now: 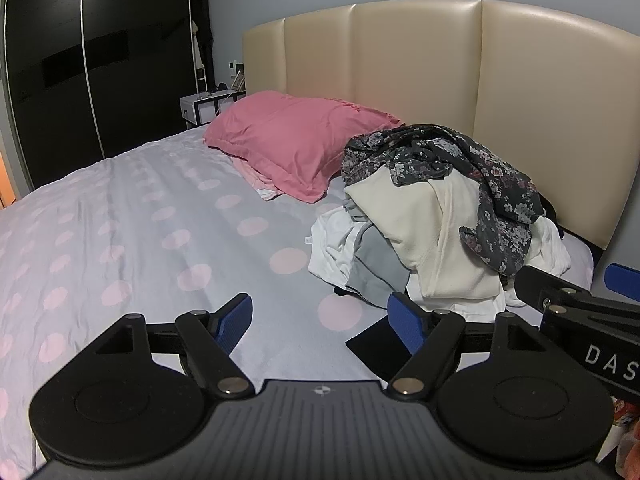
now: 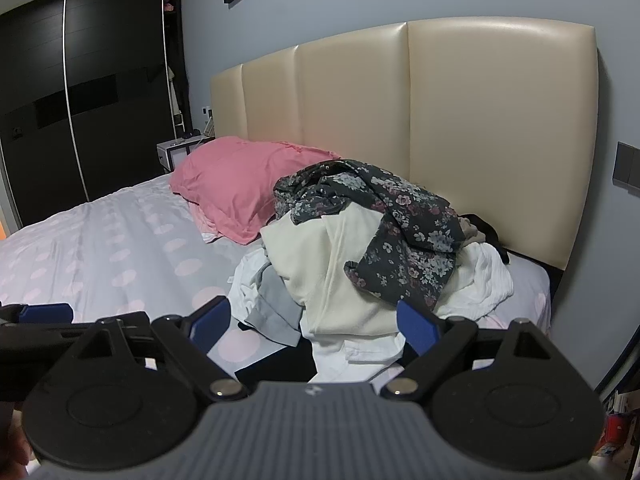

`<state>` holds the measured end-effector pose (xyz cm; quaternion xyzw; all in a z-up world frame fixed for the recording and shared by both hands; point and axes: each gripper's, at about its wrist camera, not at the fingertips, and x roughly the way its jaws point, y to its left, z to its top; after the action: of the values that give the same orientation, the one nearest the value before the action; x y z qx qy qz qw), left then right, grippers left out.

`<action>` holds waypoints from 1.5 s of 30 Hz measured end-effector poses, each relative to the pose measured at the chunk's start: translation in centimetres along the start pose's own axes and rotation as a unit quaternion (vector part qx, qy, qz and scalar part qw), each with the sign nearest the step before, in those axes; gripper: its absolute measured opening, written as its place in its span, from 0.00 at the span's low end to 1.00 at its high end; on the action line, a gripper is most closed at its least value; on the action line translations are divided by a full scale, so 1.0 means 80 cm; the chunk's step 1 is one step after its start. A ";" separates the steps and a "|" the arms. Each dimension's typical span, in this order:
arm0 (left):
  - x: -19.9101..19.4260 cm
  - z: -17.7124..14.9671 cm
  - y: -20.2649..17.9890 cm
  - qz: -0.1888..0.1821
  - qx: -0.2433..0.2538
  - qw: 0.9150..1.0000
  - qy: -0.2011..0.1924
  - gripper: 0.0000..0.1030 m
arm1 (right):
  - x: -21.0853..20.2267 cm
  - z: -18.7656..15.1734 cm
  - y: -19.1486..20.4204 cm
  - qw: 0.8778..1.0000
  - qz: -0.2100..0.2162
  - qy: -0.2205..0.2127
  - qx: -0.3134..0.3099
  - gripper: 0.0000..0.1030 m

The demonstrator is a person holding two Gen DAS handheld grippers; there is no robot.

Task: Fold clothes

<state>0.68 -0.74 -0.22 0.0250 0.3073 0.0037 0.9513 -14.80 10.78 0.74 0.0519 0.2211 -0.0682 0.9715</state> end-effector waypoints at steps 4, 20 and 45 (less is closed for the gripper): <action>0.000 0.001 0.000 -0.001 -0.002 1.000 0.002 0.71 | 0.000 0.000 -0.001 1.000 0.000 0.001 0.002 0.89; 0.005 0.001 -0.003 -0.002 -0.005 1.000 0.008 0.67 | 0.005 0.001 -0.004 1.000 -0.003 0.007 0.002 0.89; 0.052 0.019 0.038 -0.001 -0.024 0.999 0.045 0.67 | 0.066 0.034 -0.007 0.997 0.071 0.032 -0.026 0.89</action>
<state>4.95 2.30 -1.25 0.0015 0.3492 0.0116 0.9370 -9.02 9.27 0.86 0.0440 0.2496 0.0081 0.9673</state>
